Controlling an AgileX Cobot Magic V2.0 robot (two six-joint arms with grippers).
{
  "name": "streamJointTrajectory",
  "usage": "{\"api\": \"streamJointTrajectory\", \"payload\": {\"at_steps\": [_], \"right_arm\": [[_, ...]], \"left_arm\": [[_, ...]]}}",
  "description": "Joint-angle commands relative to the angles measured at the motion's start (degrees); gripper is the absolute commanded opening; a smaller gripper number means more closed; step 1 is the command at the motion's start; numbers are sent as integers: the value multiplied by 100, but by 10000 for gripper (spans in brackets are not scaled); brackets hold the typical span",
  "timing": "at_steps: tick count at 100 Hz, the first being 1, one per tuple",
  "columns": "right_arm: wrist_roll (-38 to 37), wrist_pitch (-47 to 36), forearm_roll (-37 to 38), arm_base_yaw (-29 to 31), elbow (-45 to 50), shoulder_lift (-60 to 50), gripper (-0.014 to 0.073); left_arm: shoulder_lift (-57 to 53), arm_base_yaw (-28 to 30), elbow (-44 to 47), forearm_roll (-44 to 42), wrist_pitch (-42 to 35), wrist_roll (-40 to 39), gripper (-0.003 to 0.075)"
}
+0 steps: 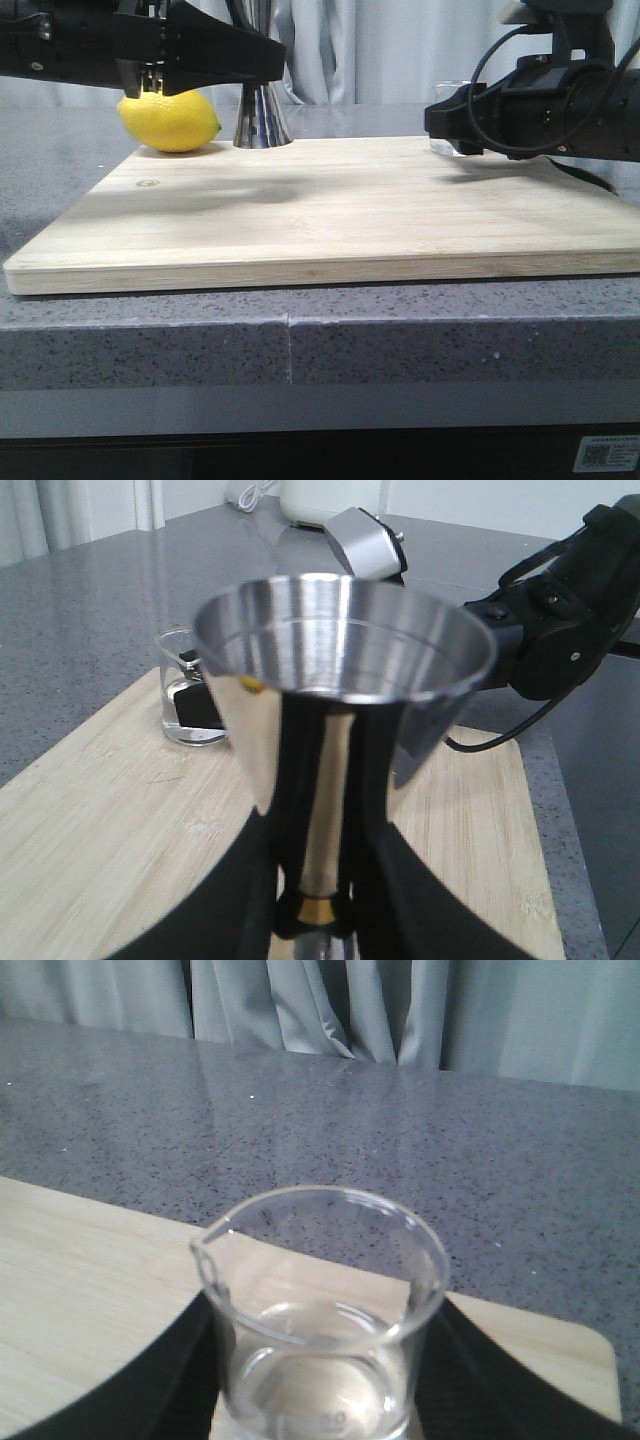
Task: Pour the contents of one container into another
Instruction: 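Grasp the glass beaker with the right gripper and lift it, then carry the beaker with the right gripper above the held jigger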
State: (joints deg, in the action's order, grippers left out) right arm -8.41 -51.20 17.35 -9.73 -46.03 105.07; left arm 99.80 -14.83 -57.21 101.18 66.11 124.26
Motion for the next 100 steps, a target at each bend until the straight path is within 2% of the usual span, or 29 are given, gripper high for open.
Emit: {"api": "streamJointTrajectory", "payload": {"at_steps": [1,27,69,85,100], "right_arm": [[19,-533,-14,51,-155,-223,207],[19,-408,95,51,-155,-438,195],[2,1020,655,51,-155,-1912,195],[-370,1518,1042,51,-155,-2601,195],[-955,1840,1809,51,-155,-3144,195]], "left_arm": [[-307,-56,-166,376,659,-64,-19],[-307,-82,-166,376,620,-64,-19],[-307,-308,-188,434,412,-64,-19],[-307,-427,-362,434,257,-64,-19],[-255,-545,-589,406,172,-64,-19]]}}
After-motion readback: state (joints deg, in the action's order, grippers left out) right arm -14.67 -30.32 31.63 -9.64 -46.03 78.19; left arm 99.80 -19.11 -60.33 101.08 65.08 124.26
